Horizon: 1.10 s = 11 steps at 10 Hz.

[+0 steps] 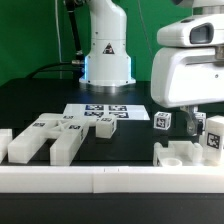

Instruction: Assemble chair

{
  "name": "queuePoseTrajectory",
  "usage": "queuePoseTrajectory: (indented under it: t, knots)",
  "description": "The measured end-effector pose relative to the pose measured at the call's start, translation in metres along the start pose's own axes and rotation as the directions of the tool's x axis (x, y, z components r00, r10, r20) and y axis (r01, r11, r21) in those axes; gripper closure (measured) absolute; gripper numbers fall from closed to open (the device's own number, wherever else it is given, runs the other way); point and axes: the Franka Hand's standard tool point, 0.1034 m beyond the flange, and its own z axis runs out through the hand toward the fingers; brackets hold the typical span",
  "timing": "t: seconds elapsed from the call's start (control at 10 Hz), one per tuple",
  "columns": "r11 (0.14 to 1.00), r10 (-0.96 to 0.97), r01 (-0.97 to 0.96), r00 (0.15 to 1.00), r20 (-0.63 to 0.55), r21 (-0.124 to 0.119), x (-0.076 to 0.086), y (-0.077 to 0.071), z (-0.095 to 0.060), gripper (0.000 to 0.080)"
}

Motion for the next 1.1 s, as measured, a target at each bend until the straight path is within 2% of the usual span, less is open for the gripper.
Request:
queuePoseTrajectory:
  t: [0.2,0.4,0.5,0.7,0.9,1.1]
  knots:
    - [0.997,-0.077,0.077,0.997,0.000,-0.001,-0.0003,0.0014,0.0001,0.0151]
    - [0.997,-0.073,0.073,0.997,0.001,-0.001,-0.0005,0.0015,0.0004,0.0417]
    - [0.999,-0.044,0.044,0.999,0.001,0.000,-0.0006,0.0014,0.0005,0.0512]
    - [1.000,-0.022,0.022,1.000,0.001,0.001,-0.0007,0.0013,0.0008,0.0511]
    - [0.985,0.174,-0.174,0.985,0.001,0.012,-0.0009,0.0018,0.0017,0.0511]
    - [0.926,0.377,-0.377,0.926,0.006,0.024,-0.0009,0.0014,0.0018,0.0511]
